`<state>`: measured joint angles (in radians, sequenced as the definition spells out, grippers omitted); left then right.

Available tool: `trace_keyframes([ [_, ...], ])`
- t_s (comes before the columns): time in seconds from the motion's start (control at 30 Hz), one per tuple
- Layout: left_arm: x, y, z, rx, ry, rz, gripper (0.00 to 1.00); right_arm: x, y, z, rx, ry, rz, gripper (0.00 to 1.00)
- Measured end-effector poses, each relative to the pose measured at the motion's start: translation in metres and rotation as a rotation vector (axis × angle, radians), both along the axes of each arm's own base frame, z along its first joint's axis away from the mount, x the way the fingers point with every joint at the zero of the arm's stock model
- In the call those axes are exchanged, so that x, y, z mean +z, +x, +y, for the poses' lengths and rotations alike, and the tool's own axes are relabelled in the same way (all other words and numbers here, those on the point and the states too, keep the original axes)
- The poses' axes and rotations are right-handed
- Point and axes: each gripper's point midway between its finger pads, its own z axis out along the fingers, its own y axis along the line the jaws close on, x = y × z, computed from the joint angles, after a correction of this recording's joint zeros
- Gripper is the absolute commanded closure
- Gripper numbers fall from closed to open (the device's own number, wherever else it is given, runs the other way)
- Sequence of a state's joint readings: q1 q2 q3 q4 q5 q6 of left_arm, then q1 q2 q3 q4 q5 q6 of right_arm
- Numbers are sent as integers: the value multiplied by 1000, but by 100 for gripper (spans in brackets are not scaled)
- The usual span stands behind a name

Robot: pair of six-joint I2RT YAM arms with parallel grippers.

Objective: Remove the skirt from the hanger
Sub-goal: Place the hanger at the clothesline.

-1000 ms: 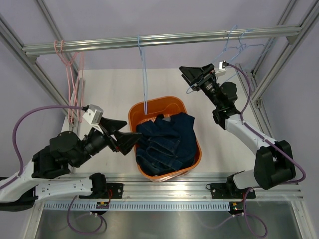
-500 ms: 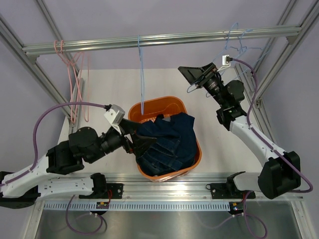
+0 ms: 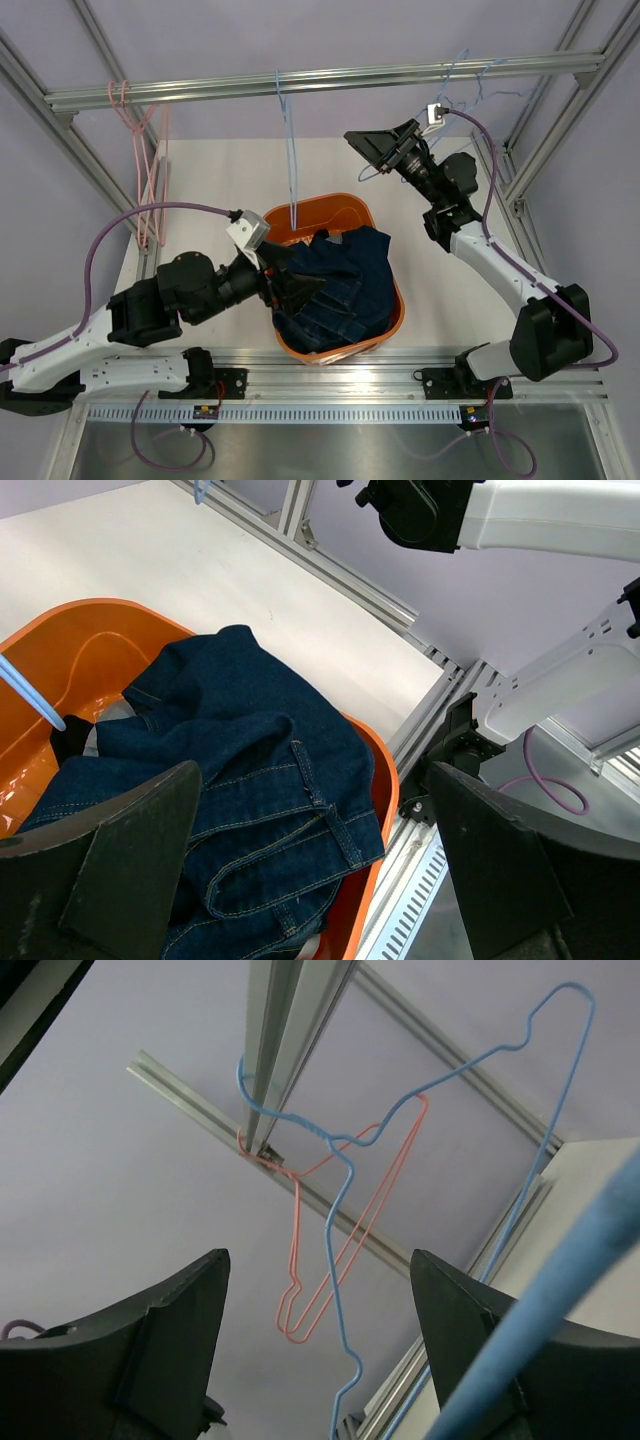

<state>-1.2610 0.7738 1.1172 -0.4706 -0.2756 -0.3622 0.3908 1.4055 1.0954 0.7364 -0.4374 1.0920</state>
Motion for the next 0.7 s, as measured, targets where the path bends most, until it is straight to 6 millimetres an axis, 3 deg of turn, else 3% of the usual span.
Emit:
trace_keyframes([
  [0.07, 0, 0, 0, 0, 0, 0, 1, 1, -5, 10, 25, -1, 1, 26],
  [0.1, 0, 0, 0, 0, 0, 0, 1, 4, -9, 16, 42, -2, -1, 45],
  [0.13, 0, 0, 0, 0, -1, 0, 1, 6, -13, 23, 59, -5, -7, 54],
  [0.27, 0, 0, 1, 0, -1, 1, 1, 17, -24, 44, 129, 1, -18, 64],
  [0.3, 0, -1, 2, 0, -1, 0, 1, 18, -25, 47, 136, 1, -17, 72],
  [0.37, 1, -1, 4, 1, -5, -1, 1, 18, -24, 54, 151, -3, -10, 98],
  [0.53, 7, -3, 11, 2, -28, -8, 1, 29, -24, 75, 186, -15, -12, 100],
  [0.7, 13, -4, 18, 10, -48, -16, 1, 20, -35, 98, 236, -46, 9, 100],
])
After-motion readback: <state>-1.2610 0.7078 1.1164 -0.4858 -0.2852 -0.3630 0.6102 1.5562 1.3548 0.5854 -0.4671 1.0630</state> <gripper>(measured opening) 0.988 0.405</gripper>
